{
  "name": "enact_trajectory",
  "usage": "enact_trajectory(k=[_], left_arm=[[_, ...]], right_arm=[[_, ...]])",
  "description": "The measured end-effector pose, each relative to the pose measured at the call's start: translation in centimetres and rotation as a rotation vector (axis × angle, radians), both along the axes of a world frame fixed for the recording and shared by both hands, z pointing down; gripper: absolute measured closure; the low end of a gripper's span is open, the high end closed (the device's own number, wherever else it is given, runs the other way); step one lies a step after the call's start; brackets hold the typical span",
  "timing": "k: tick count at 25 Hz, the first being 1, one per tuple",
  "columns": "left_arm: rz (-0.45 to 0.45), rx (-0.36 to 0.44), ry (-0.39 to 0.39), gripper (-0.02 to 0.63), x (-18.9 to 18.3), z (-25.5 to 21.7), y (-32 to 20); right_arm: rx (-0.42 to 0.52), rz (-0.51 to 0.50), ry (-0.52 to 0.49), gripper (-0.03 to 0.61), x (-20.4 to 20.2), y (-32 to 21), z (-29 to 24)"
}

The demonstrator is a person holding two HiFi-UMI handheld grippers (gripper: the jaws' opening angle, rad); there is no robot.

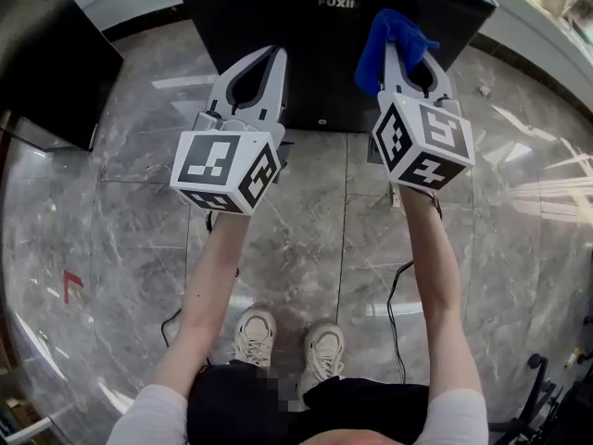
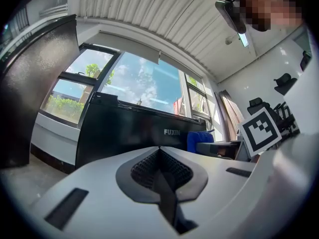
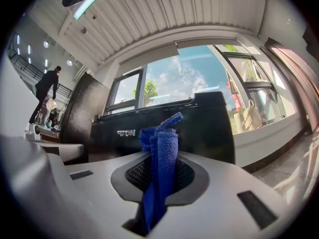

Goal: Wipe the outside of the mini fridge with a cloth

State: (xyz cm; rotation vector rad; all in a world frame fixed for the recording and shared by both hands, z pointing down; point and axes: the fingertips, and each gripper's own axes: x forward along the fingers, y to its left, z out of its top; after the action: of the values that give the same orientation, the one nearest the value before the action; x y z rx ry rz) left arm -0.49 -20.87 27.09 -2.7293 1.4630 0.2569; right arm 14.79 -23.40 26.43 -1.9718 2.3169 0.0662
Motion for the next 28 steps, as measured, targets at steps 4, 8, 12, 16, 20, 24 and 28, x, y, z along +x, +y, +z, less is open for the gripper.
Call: enact_trajectory(k=[4, 8, 12, 16, 20, 24, 28], left_arm=[[0.017, -0.017, 0.015, 0.609, 1.4, 1.2, -0.3], [0.056, -0.035, 0.004, 0.609, 3.5, 2.3, -0.5], [0.071, -0.046, 0.007, 0.609, 4.5, 3.0, -0.8], [0.076, -0.056, 0.001, 0.609, 5.0, 3.6, -1.0], [0.076, -0.064, 0.003, 0.609, 5.1, 4.0, -1.3], [0.063, -0.064, 0.003, 0.609, 4.7, 4.1, -1.7], [0.040, -0.067, 0.013, 0.609, 3.8, 4.2, -2.0]], right_arm=[[-0.006, 0.064, 0.017, 0.517, 3.7, 0.0, 0.3], [-0.022, 0.143, 0.032, 0.517, 7.7, 0.2, 0.5], [-0.027, 0.197, 0.047, 0.517, 10.5, 0.4, 0.6], [-0.029, 0.229, 0.054, 0.517, 12.8, 0.3, 0.8], [-0.046, 0.274, 0.031, 0.517, 15.0, 0.2, 1.4], [-0.053, 0.295, 0.047, 0.517, 16.0, 0.2, 1.8], [-0.031, 0.280, 0.040, 0.517, 15.5, 0.8, 1.2]])
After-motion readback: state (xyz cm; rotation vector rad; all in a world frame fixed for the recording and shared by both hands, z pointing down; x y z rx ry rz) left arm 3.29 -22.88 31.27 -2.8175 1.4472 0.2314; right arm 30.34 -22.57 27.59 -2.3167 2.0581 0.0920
